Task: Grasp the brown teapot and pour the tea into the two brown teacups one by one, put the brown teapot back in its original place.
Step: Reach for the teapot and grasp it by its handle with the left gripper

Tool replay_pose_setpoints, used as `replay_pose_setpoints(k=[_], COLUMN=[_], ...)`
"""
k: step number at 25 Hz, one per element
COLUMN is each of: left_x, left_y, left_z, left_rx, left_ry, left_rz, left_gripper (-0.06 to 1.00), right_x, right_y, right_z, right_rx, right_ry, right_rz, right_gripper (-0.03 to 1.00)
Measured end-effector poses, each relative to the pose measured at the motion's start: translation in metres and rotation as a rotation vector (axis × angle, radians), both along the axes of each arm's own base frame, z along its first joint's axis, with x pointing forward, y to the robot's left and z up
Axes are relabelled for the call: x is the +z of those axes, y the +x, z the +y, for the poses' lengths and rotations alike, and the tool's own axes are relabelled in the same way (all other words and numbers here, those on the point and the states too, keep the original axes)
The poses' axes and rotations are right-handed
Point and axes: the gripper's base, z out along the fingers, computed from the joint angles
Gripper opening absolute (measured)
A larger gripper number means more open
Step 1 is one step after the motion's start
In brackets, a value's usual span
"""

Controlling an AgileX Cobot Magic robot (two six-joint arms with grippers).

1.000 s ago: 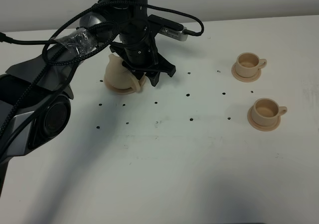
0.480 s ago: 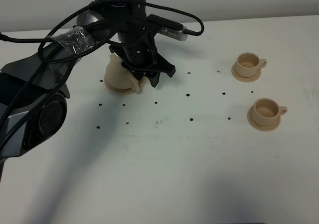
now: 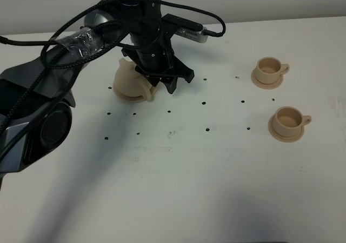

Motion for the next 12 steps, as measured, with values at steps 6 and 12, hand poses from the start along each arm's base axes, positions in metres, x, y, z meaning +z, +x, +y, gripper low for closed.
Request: replay_pose_setpoints(k=[6, 12], left_x=[-0.002, -0.001], left_y=[-0.012, -0.012], left_z=[0.008, 0.010], left_rx=[-0.010, -0.014], left_ry=[0.050, 0.068], left_rz=[0.035, 0.026], left_gripper=[0.46, 0.46], right_x=[0.000, 0.000], right_y=[0.000, 0.000], right_z=[0.000, 0.000], right_rx=[0.000, 0.000], right_ry=[0.000, 0.000], right_rz=[0.000, 0.000], right_gripper=[0.42, 0.42])
